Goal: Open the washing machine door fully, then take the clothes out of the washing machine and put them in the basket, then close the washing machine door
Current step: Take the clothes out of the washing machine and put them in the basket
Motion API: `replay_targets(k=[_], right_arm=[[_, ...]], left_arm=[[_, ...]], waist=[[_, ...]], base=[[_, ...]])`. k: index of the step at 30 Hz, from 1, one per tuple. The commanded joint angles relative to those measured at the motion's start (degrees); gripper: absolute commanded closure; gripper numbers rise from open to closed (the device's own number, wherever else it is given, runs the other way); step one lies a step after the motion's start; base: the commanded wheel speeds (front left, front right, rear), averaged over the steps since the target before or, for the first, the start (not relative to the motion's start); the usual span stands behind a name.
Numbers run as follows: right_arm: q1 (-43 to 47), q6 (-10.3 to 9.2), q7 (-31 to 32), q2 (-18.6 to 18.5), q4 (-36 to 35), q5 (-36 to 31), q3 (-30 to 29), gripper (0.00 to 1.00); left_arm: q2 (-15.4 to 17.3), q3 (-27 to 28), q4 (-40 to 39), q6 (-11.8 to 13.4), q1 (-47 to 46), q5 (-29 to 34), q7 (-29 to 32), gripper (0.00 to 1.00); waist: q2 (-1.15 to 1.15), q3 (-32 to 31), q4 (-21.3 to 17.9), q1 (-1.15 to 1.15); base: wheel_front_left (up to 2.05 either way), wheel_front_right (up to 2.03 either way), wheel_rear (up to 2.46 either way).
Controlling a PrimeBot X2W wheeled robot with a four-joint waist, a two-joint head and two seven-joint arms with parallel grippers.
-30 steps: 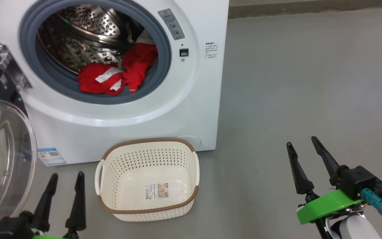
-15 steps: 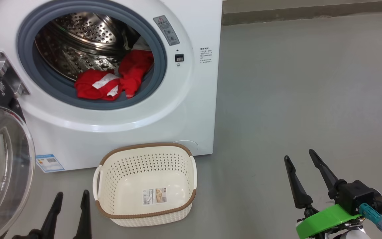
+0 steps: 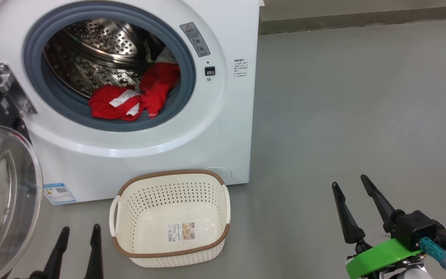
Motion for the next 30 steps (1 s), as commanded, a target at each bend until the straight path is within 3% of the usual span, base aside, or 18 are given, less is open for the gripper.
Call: replay_targets(k=[1, 15, 30], right_arm=[[-0.54, 0.02, -0.37, -0.02, -1.32, -0.44, 1.0, 0.0], [-0.6, 0.02, -0.37, 0.04, -1.3, -0.16, 1.14, 0.0], [-1.16, 0.02, -0.37, 0.06, -0.84, 0.22, 1.86, 0.0]], left_arm=[[0.39, 2.38, -1.42, -0.52, -0.82, 0.88, -0.68, 0.0], [-0.41, 3.23, -1.73, 0.1, -0.67, 2.44, -0.69, 0.0], [-1.25, 3.64, -2.83, -0.23, -0.63, 2.41, -0.69, 0.0]], waist=[[0.0, 0.02, -0.07, 0.0], [0.0, 0.06, -0.33, 0.0], [0.0, -0.24, 0.17, 0.0]], base=[[0.0, 0.0, 0.0], [0.28, -0.28, 0.0], [1.66, -1.66, 0.0]])
